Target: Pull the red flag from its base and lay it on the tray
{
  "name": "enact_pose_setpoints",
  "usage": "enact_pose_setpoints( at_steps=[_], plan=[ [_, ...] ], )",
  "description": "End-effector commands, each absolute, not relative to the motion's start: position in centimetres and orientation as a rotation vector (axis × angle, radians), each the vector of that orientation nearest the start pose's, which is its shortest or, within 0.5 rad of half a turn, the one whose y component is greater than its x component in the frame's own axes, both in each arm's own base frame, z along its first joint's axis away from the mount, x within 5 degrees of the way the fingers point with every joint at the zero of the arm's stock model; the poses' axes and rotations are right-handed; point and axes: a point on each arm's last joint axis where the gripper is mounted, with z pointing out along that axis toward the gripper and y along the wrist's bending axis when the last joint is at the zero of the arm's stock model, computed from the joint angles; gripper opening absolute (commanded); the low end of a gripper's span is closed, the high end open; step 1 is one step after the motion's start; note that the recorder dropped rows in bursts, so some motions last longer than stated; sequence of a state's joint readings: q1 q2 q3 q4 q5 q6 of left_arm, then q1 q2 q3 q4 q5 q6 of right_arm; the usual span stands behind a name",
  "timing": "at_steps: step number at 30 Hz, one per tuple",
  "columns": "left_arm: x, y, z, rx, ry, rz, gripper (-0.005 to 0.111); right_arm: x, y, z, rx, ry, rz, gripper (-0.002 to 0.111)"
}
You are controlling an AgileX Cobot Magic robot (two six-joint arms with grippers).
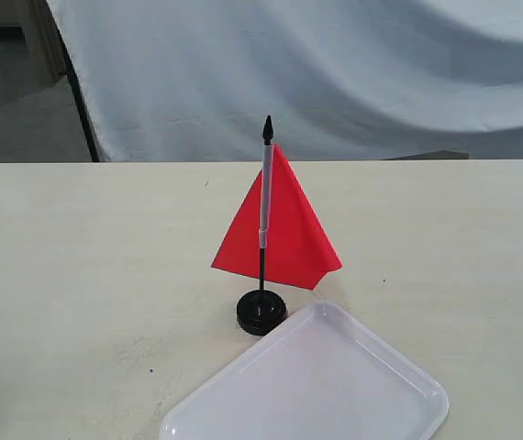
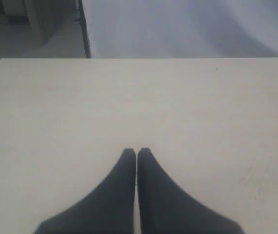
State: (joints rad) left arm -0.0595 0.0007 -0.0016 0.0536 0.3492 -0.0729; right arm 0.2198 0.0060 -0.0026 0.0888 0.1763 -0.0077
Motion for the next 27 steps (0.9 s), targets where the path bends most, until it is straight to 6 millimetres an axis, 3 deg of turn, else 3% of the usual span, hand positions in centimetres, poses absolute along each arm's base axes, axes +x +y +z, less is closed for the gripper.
enact_pose_setpoints(
  at_steps=[1, 13, 22, 27],
  plan=[
    [5.3, -0.2, 18.2, 0.020, 1.827, -0.052, 0.001, 5.4, 1.4, 19.7, -0.141, 1.656, 0.229, 0.000],
    [5.3, -0.2, 18.2, 0.020, 1.827, -0.052, 0.001, 5.5, 1.3, 20.3, -0.135, 1.593, 0.228, 0.000],
    [5.3, -0.2, 18.2, 0.020, 1.827, -0.052, 0.001, 3.7, 0.5, 26.1, -0.040, 0.917, 0.234, 0.000],
    [5.3, -0.2, 18.2, 0.020, 1.827, -0.052, 0.001, 2.1, -0.1, 27.8, 0.015, 0.646, 0.288, 0.000]
  ],
)
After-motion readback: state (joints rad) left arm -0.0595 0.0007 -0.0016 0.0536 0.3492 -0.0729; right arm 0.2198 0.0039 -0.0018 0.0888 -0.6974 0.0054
